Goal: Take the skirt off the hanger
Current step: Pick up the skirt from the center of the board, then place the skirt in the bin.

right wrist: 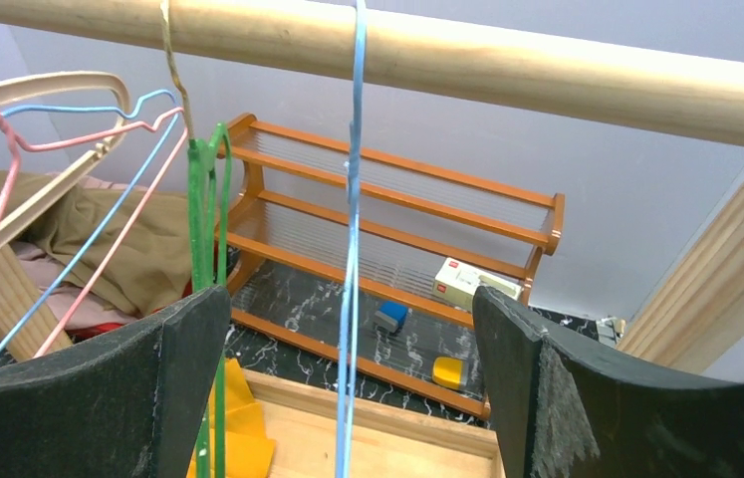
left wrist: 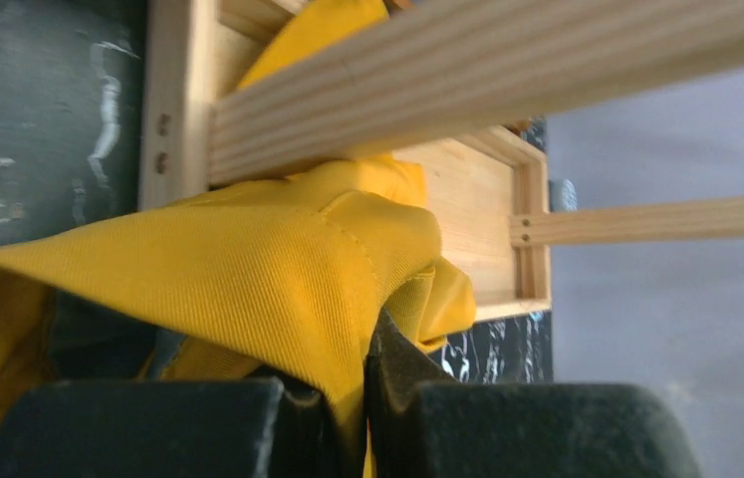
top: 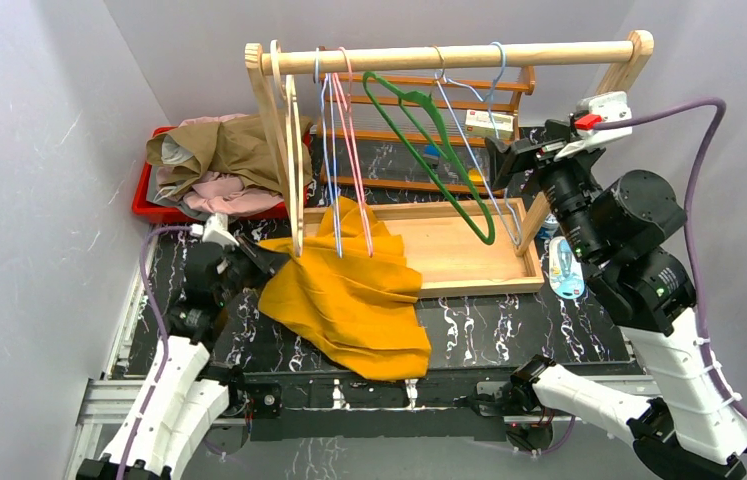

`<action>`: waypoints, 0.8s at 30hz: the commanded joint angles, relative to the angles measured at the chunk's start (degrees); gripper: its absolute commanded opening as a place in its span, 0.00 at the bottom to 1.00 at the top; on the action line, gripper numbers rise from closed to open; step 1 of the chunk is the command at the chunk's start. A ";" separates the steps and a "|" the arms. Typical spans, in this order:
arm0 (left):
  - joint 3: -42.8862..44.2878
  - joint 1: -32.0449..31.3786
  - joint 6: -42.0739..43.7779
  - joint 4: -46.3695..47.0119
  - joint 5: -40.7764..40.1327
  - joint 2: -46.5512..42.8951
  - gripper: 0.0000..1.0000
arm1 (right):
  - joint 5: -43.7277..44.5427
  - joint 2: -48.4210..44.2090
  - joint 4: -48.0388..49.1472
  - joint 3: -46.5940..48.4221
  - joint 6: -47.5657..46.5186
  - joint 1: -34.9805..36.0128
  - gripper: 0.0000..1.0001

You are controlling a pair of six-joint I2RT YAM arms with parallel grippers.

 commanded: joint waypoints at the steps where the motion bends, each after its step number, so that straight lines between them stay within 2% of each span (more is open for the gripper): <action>1: 14.38 3.21 6.70 -15.26 -13.40 3.25 0.00 | -3.45 -1.49 1.50 3.15 0.07 -0.29 0.98; 3: 21.41 3.72 9.01 -23.81 -24.17 5.01 0.00 | -5.77 -2.26 0.90 3.09 1.64 -0.27 0.98; 4: 24.31 4.01 9.95 -25.47 -28.73 5.88 0.00 | -6.69 -2.66 1.07 2.65 2.08 -0.24 0.98; 6: 28.62 4.29 13.45 -23.92 -32.16 8.46 0.00 | -7.64 -3.95 2.37 0.94 2.26 -0.29 0.98; 10: 41.23 4.97 21.63 -22.44 -34.04 17.30 0.00 | -8.04 -5.08 2.86 0.15 1.72 -0.30 0.98; 13: 48.26 6.51 26.00 -17.42 -34.25 22.08 0.00 | -8.64 -6.43 1.97 -0.02 1.94 -0.31 0.98; 18: 60.52 8.41 28.28 -10.46 -30.53 31.05 0.00 | -7.78 -9.60 2.09 -0.89 3.19 -0.24 0.98; 22: 66.33 8.72 33.03 0.79 -29.53 36.68 0.00 | -5.48 -11.68 0.69 -1.63 4.40 -0.24 0.98; 24: 72.46 9.13 33.61 1.76 -28.76 40.77 0.00 | -4.12 -13.49 1.93 -3.58 4.76 -0.28 0.98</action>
